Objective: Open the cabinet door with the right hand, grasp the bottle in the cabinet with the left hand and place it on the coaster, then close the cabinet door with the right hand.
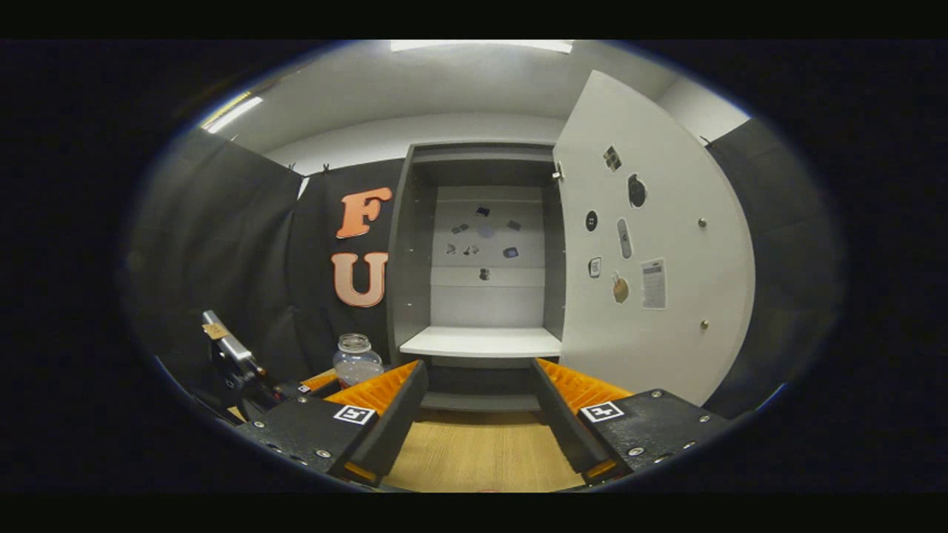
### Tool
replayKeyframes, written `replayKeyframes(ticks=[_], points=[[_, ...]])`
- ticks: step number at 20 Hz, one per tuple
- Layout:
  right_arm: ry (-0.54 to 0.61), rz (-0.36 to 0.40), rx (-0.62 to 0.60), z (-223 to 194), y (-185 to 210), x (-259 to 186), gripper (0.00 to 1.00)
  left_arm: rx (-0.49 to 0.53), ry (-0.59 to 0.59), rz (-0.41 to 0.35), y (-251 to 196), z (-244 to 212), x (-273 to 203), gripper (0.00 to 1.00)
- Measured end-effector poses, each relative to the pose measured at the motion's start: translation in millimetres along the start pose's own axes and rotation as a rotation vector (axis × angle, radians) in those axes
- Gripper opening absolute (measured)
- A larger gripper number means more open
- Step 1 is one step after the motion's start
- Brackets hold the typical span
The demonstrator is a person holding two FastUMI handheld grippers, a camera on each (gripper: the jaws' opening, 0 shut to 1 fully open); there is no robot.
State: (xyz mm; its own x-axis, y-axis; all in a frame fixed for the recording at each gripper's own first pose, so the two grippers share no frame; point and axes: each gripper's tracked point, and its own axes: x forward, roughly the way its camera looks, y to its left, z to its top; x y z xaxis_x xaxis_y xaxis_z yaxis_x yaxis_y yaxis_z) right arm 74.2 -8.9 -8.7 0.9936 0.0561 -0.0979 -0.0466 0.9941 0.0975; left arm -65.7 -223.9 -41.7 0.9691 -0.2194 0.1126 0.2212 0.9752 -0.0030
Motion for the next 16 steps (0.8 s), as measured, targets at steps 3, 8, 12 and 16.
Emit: replayKeyframes(ticks=[3, 8, 12, 16], points=[[0.011, -0.005, -0.019, -4.9, 5.9, 0.7, 0.86, 0.008, 0.017, 0.002, 10.3, -31.2, -12.4, 0.81], [0.015, -0.038, -0.063, -11.9, 4.6, 6.7, 0.86, -0.024, 0.075, 0.012, 29.2, -87.6, -31.2, 0.81], [0.084, -0.025, -0.081, -30.2, 13.9, -1.4, 0.86, -0.041, 0.159, 0.022, 44.5, -137.2, -45.0, 0.81], [0.126, 0.008, -0.073, -41.0, 29.5, -5.0, 0.86, -0.019, 0.207, 0.024, 51.0, -174.2, -46.6, 0.81]])
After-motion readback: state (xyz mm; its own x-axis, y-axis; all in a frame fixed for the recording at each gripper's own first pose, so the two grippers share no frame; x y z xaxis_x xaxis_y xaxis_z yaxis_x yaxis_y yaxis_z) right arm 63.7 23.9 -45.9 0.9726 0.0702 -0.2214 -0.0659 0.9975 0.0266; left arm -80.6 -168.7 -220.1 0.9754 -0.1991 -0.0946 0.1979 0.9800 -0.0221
